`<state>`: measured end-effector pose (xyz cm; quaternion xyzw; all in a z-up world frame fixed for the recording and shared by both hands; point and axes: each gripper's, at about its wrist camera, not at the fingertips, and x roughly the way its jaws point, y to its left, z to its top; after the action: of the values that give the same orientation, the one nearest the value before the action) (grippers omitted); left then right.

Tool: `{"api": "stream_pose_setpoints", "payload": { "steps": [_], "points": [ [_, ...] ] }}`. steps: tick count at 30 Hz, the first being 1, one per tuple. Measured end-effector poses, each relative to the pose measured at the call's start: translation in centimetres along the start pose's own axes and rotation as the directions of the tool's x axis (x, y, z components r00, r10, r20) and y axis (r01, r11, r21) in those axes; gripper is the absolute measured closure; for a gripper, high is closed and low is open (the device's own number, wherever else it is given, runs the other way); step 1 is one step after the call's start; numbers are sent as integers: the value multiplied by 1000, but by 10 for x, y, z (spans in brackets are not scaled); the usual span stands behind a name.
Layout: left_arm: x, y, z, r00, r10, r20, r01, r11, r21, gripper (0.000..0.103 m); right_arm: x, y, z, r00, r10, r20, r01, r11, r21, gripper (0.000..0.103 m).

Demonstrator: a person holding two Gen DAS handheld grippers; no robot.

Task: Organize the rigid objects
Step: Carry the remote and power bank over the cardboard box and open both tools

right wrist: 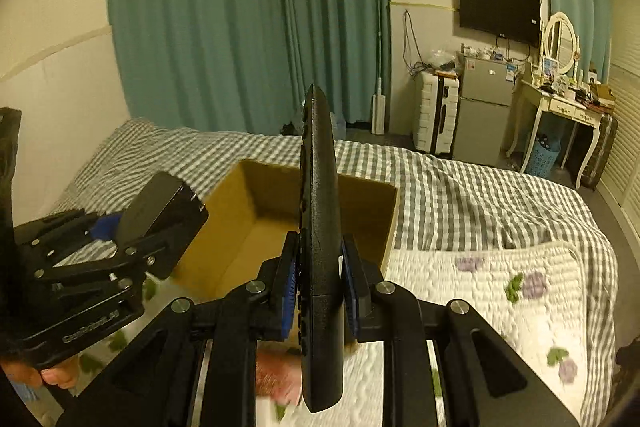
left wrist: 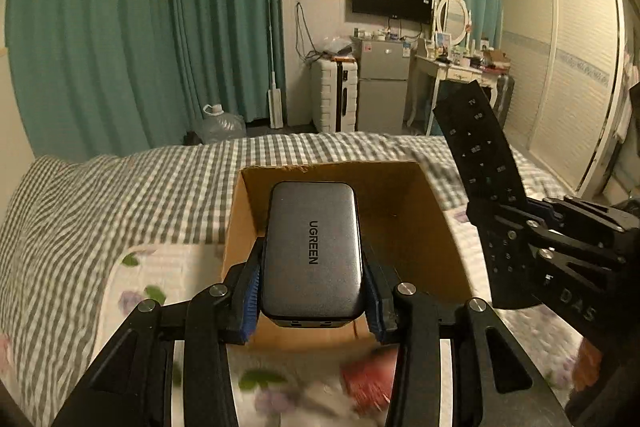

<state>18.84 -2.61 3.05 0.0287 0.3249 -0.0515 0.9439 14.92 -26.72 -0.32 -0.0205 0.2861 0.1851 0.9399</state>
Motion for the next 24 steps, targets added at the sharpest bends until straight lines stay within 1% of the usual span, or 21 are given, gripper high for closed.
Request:
{"api": "stream_pose_setpoints", "payload": {
  "steps": [3, 7, 9, 10, 12, 13, 14, 16, 17, 18, 19, 20, 22, 24],
  "points": [
    [36, 4, -9, 999, -6, -37, 5, 1000, -6, 61, 30, -6, 2, 1000, 7, -27, -6, 1000, 24, 84],
    [68, 5, -24, 996, 39, -79, -38, 999, 14, 60, 61, -10, -9, 998, 17, -60, -15, 999, 31, 84],
    [79, 7, -26, 993, 19, -120, -20, 1000, -8, 59, 72, -10, -13, 997, 21, -79, -19, 999, 26, 84],
    [80, 6, -28, 992, 10, -124, -12, 1000, -17, 58, 78, -9, -14, 996, 18, -87, -17, 1000, 21, 84],
    [74, 4, -27, 997, 22, -79, -23, 1000, -11, 55, 82, -10, -16, 996, 10, -94, -8, 1000, 14, 84],
    [68, 3, -26, 998, 38, -53, -37, 999, 7, 48, 85, -10, -16, 996, 9, -94, -8, 1000, 13, 84],
    [64, 2, -25, 998, 45, -43, -44, 999, 17, 46, 87, -10, -15, 996, 9, -93, -8, 1000, 12, 84],
    [55, 2, -25, 998, 53, -28, -53, 998, 23, 46, 88, -9, -15, 996, 2, -85, -1, 1000, 13, 84],
    [52, 4, -25, 998, 55, -29, -55, 998, 19, 46, 87, -10, -16, 997, 3, -83, -1, 1000, 18, 81],
    [46, 6, -27, 998, 58, -32, -58, 998, 12, 46, 85, -11, -16, 997, -5, -78, 7, 1000, 22, 65],
    [42, 9, -28, 998, 62, -30, -61, 998, 4, 46, 80, -11, -17, 998, -20, -65, 22, 999, 31, 44],
    [32, 11, -29, 997, 67, -23, -67, 998, -10, 46, 71, -12, -18, 999, -26, -42, 28, 999, 44, 39],
    [21, 13, -31, 998, 68, -19, -68, 997, -21, 46, 54, -15, -17, 1000, -27, 0, 27, 998, 63, 39],
    [-2, 12, -38, 998, 60, -12, -61, 998, -23, 44, 35, -16, -19, 999, -38, 15, 37, 998, 59, 38]
  ]
}}
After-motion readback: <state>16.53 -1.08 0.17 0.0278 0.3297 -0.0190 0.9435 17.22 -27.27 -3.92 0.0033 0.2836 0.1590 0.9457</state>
